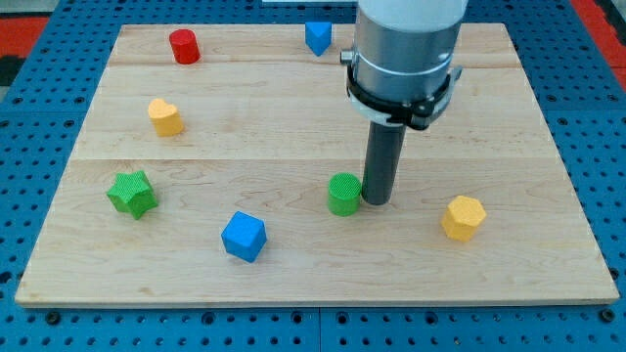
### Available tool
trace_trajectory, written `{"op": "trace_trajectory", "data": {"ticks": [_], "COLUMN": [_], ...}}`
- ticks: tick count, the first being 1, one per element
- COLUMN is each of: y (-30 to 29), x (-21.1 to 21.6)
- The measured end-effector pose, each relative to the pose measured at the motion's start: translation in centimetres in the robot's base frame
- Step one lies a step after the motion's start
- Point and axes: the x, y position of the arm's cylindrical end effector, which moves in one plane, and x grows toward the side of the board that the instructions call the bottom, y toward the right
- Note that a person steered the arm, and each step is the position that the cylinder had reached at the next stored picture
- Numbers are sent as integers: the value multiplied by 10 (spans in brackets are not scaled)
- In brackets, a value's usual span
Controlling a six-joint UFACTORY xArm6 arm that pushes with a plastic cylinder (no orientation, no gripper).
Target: Slide the green circle towards the green star
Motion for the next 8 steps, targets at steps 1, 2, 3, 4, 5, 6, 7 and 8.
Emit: {"op": "trace_trajectory", "data": {"ticks": [1, 2, 3, 4, 5, 6, 7, 8], "y": [-13, -62, -97, -102, -99, -101, -104, -92], "x": [2, 2, 2, 2, 2, 2, 2, 2]}}
